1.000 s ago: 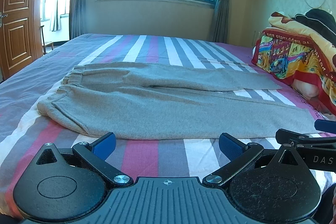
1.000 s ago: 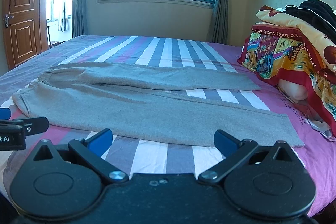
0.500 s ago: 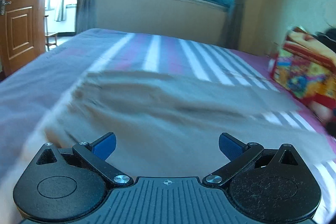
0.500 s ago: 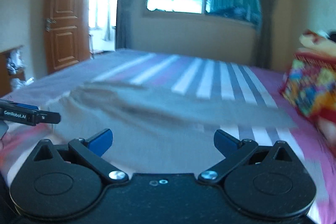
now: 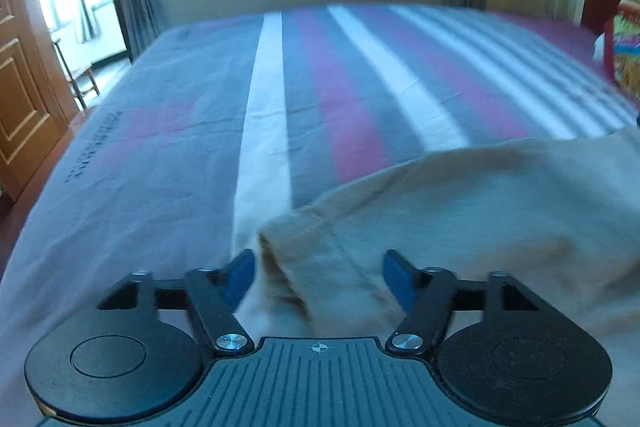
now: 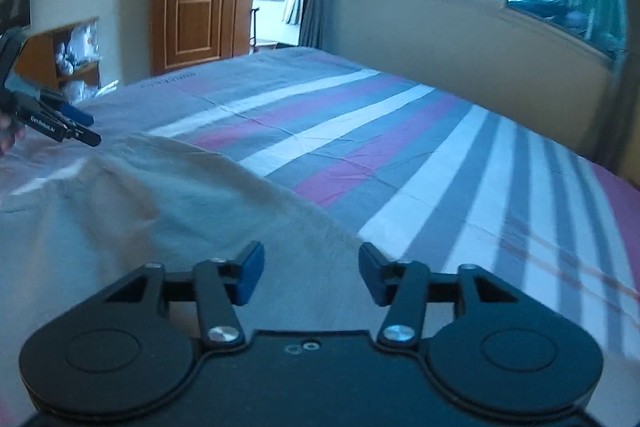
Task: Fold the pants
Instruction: 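Grasp the waistband with the left gripper while the right gripper grasps the leg fabric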
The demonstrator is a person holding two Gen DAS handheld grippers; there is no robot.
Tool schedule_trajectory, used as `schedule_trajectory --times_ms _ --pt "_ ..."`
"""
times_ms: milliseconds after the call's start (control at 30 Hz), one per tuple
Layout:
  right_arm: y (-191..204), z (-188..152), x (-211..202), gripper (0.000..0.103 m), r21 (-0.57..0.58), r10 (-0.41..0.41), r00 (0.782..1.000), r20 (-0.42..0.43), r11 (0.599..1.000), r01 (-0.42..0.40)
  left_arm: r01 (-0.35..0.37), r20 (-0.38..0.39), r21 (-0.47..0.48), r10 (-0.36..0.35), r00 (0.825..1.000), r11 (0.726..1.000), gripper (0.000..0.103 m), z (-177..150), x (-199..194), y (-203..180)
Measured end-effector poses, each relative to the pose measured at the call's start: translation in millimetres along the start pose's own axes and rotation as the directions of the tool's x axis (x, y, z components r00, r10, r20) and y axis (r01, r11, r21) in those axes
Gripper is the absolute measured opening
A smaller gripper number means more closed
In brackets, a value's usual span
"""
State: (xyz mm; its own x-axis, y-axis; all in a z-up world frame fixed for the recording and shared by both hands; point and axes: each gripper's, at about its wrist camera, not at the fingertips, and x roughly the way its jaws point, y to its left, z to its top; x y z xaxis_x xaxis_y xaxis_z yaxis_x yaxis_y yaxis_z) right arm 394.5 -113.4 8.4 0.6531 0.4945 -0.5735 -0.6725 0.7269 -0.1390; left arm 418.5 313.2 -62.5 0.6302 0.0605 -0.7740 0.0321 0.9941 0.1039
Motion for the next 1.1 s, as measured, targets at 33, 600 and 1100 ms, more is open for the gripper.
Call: schedule_trajectory --times_ms 33,600,1100 --pt "-5 3 15 0.069 -0.003 0.002 1.000 0.001 1.000 -0.002 0.050 -0.003 -0.021 -0.050 0.999 0.999 0.075 1 17 7" --pt "-82 -15 121 0.057 0.009 0.264 0.920 -0.288 0.962 -0.273 0.340 -0.117 0.027 -0.334 0.935 0.940 0.067 6 126 17" --pt "-19 10 -25 0.005 -0.215 0.075 0.994 -0.076 0.972 -0.090 0.204 0.252 0.249 -0.266 0.930 0.947 0.018 -8 -79 18"
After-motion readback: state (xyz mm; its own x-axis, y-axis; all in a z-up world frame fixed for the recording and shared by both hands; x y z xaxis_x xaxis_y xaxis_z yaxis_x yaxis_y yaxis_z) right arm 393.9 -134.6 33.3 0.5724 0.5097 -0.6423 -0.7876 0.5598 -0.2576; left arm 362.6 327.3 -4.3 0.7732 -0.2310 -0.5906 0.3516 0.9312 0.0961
